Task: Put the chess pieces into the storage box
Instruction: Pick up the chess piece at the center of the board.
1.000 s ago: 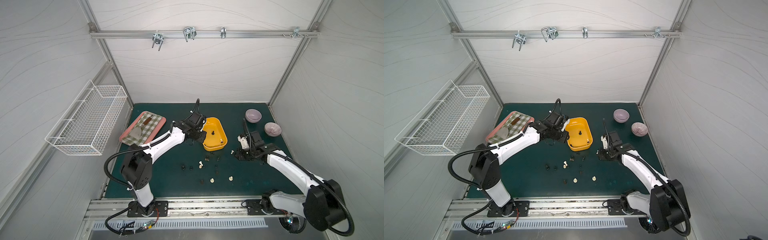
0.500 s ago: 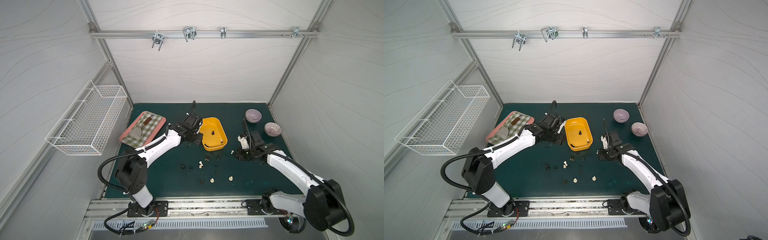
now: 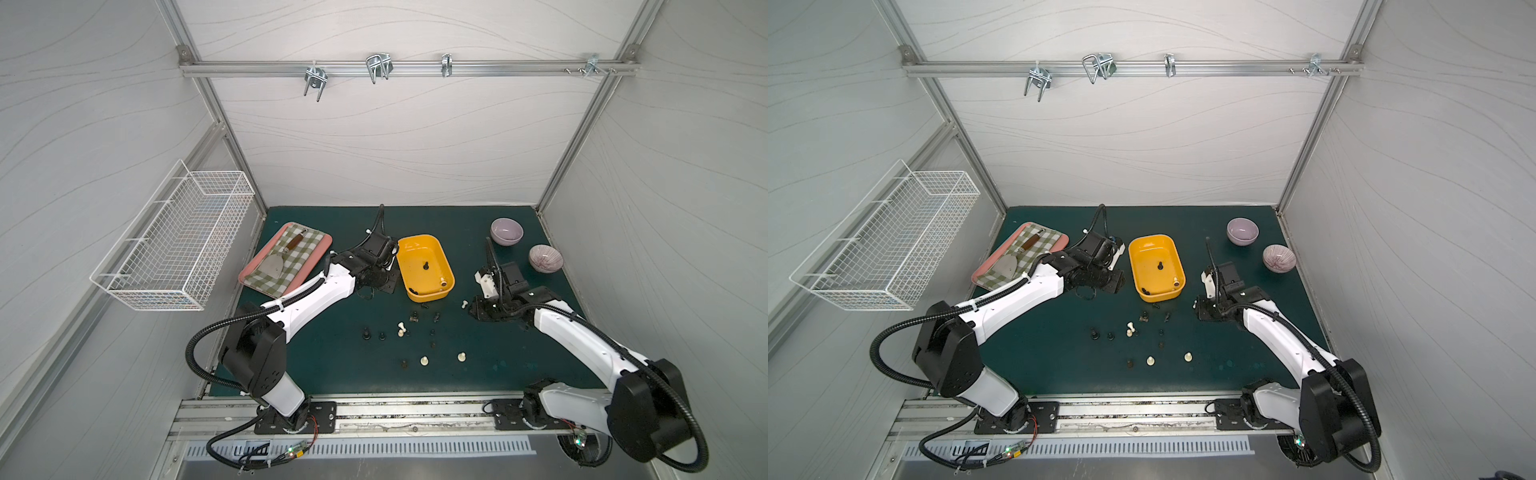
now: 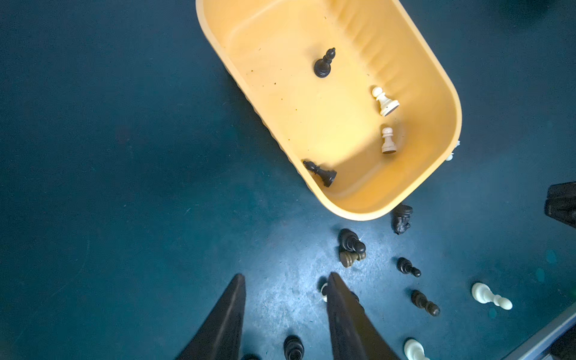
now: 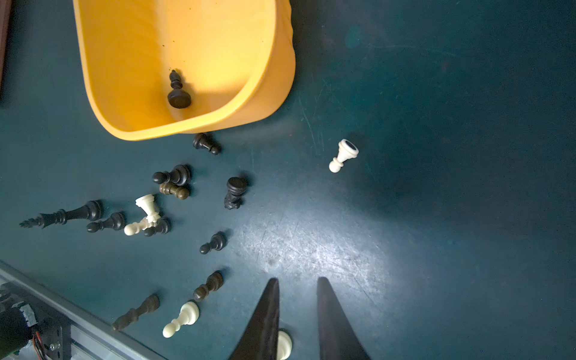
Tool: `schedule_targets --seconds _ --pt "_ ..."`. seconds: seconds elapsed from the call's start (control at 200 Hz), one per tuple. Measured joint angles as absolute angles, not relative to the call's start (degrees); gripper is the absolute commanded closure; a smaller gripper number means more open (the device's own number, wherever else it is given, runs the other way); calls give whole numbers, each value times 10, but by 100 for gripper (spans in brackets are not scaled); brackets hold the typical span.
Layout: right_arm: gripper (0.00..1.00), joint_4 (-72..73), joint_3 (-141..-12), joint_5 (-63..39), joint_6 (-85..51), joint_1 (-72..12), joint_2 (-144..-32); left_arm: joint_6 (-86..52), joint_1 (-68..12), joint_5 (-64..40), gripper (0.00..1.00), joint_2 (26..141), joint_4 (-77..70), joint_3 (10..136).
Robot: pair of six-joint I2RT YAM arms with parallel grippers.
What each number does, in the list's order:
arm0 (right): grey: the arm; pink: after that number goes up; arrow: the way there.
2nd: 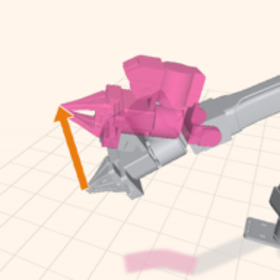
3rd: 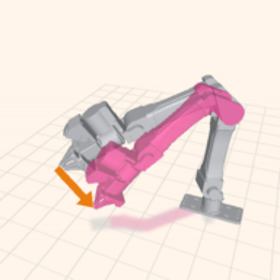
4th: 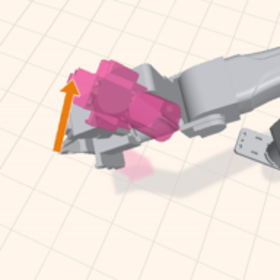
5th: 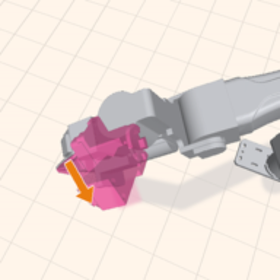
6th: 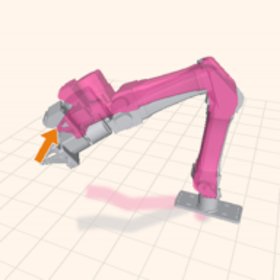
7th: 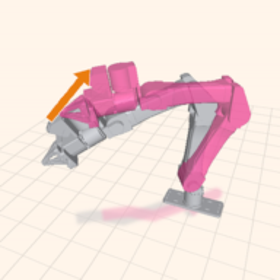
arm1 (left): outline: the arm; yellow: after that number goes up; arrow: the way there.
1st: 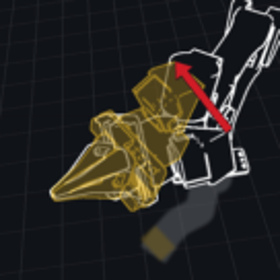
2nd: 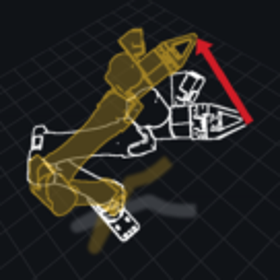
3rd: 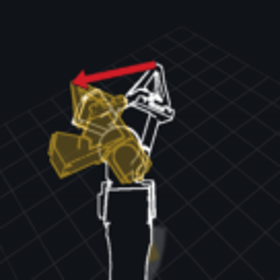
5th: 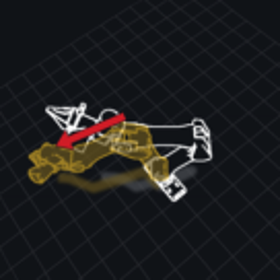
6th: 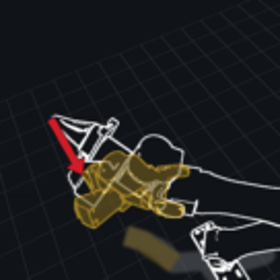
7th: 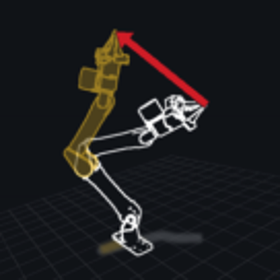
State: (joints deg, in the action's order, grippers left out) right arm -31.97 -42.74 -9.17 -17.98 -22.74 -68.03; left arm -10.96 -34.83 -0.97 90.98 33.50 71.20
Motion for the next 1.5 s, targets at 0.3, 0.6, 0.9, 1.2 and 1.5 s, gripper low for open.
schedule_targets --seconds 0.3,0.6,0.9,1.2,1.5 --pt "76 -336 -427 -64 -183 -281 -687 -113 -340 -8 55 898 335 689" --pt "75 -366 -409 -36 -226 -368 -695 -117 -333 -6 54 881 331 666" --pt "74 -393 -385 -22 -267 -422 -691 -120 -330 -7 54 875 327 654" --pt "73 -400 -383 -15 -292 -456 -690 -122 -330 -7 54 874 323 648" --pt "73 -401 -383 -13 -302 -464 -698 -122 -329 -8 53 874 322 647"
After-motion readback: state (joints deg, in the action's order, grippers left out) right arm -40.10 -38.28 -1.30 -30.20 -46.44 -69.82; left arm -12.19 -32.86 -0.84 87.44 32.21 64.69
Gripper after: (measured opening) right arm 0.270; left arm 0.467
